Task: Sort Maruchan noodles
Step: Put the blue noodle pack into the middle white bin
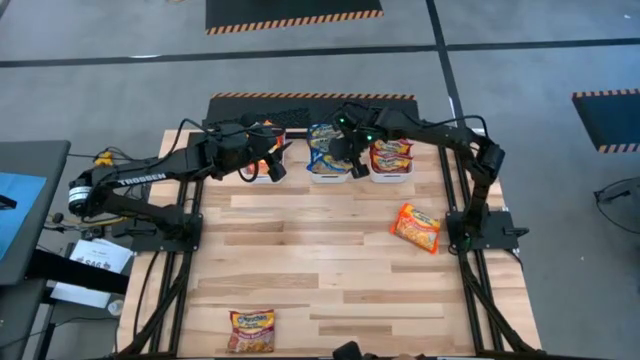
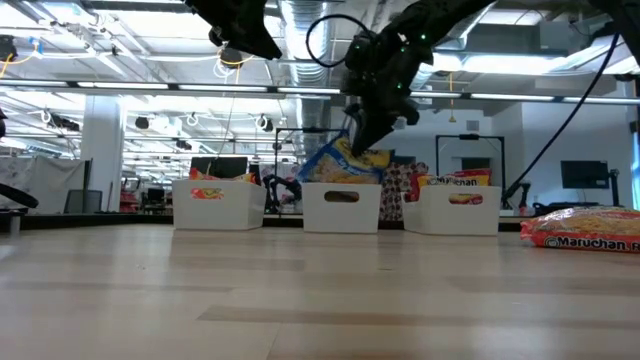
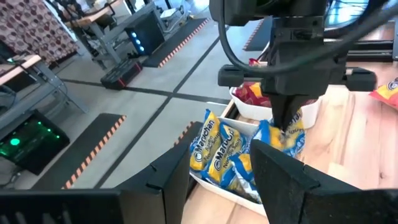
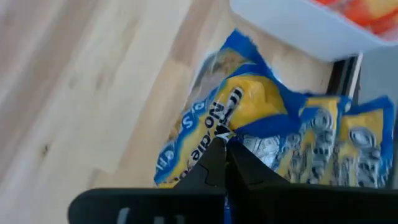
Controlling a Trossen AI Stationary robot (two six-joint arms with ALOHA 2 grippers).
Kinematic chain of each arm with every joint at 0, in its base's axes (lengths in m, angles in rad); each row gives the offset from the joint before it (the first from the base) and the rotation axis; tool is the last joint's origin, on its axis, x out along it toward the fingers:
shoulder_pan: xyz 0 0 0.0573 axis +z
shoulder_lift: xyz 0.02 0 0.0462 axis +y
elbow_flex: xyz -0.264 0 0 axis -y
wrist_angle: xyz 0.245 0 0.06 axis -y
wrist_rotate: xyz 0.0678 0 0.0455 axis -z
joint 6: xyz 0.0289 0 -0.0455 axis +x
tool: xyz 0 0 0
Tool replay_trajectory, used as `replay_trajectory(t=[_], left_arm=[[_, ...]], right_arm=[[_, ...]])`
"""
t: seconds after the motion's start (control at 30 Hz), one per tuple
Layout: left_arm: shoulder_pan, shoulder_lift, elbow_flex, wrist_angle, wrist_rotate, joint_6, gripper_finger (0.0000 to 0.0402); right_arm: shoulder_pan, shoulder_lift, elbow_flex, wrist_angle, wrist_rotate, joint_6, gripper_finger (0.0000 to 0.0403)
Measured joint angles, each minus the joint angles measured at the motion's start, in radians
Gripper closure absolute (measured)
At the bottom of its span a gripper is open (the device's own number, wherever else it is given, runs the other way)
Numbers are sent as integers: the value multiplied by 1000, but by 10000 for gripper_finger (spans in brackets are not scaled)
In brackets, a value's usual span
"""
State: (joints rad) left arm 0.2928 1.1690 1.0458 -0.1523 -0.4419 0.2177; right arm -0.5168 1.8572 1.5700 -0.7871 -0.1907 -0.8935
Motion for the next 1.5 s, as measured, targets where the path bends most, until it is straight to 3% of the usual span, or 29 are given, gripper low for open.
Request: replay_trajectory(t=[0.17, 0.53, 0.93, 1.5], left_arm=[[0, 0, 0, 0, 0, 3, 243], [0, 0, 0, -31, 0, -5, 243], [0, 0, 0, -44, 0, -21, 243], [0, 0, 0, -44, -2, -1, 243]], right_arm=[[19, 0, -1, 19, 80, -11, 393], [66, 29, -2, 68, 64, 96, 389], [75, 30, -2, 122, 87, 218, 310], [83, 30, -64, 202, 85, 303, 306]])
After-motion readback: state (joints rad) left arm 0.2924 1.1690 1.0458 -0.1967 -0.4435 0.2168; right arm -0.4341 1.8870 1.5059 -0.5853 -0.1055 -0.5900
